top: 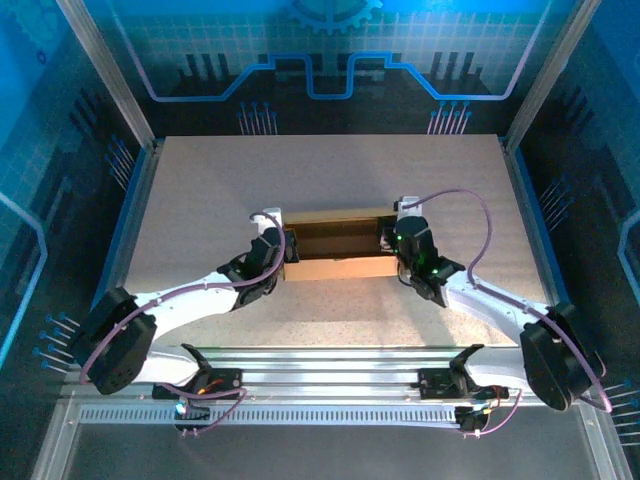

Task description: Fold the paper box

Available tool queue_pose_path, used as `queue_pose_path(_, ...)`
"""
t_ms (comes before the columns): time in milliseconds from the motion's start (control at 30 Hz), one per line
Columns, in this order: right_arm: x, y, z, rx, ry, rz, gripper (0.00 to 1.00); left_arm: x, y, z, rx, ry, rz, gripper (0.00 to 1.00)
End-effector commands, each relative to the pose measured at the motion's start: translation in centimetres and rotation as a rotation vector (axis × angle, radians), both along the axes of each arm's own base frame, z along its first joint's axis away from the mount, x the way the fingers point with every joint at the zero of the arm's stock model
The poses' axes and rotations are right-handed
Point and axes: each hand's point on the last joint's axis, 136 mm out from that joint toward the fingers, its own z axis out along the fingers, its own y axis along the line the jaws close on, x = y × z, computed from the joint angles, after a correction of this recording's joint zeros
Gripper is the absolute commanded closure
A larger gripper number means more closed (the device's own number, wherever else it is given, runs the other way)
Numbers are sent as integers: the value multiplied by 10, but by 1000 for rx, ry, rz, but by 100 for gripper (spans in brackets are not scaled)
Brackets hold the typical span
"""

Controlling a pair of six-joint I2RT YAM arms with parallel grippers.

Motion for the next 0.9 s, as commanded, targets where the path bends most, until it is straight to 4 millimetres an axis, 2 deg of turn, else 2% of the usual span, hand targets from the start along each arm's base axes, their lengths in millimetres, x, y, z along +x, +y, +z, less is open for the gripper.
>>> queue_pose_path(0, -13, 18, 11, 45, -5, 94, 59, -11, -8, -3, -26, 4, -35, 84)
queue_pose_path(133, -23, 20, 8, 48, 38, 143, 49, -14, -7, -6, -20, -3, -31, 84)
queue_pose_path(200, -29, 20, 6, 53, 68, 172, 37, -14, -7, -5, -15, -7, -28, 84)
queue_pose_path(400, -52, 14, -1, 72, 166, 243, 20, -15, -5, -4, -3, -15, -11, 84)
queue_pose_path(633, -87, 13, -1, 105, 252, 365, 7, -16, -6, -7, 4, -16, -1, 84)
queue_pose_path(767, -107, 9, -1, 111, 291, 397, 3, -17, -8, -8, 11, -16, 2, 84)
queue_pose_path(867, -122, 6, 7, 126, 294, 414, 2, -18, -8, -10, 17, -19, 5, 84)
